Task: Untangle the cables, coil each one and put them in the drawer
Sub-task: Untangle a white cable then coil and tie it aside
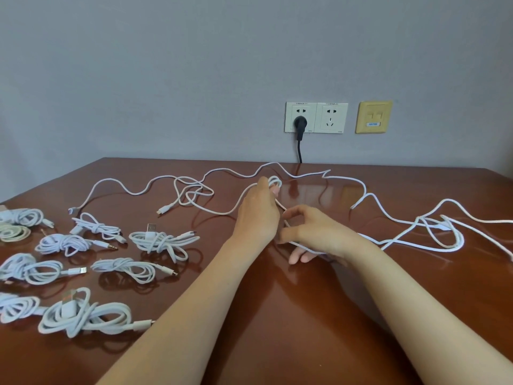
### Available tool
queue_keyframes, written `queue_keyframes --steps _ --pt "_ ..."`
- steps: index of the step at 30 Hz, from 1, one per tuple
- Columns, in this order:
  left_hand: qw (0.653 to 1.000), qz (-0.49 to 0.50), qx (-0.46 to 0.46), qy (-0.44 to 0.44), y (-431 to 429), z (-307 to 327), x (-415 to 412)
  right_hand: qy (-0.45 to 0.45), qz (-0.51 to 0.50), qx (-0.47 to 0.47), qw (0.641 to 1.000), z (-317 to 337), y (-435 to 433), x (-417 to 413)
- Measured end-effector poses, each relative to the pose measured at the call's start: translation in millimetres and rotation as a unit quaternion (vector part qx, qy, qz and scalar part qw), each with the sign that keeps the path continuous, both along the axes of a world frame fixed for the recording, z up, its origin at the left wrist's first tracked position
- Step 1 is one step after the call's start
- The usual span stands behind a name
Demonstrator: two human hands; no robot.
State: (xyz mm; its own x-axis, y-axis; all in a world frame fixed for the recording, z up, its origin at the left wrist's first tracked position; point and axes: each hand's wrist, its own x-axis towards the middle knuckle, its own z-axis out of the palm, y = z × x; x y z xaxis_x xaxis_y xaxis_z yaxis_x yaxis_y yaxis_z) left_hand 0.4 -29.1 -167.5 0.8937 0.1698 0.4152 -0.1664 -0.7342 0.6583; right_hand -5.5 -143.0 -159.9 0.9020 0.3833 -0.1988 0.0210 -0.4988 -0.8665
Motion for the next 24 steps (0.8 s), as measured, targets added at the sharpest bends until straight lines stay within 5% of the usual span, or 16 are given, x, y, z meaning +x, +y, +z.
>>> queue_keyframes --steps 7,9,15,24 --pt "0.998 0.024 -0.053 0.009 6.1 -0.3 5.6 -0.137 0.0 -0.058 0.989 -9.1 -3.6 8.1" --pt "0.988 0.013 -0.152 0.018 9.1 0.8 8.4 -0.164 0.007 -0.105 0.981 -9.4 -5.7 8.0" --pt "0.846 -0.05 -0.528 0.061 16.7 9.5 12.3 -0.208 0.017 -0.199 0.957 -11.0 -7.0 6.8" --pt "0.774 -0.094 -0.615 0.12 25.3 15.3 5.6 -0.301 -0.007 -0.185 0.936 -2.6 -7.9 3.4"
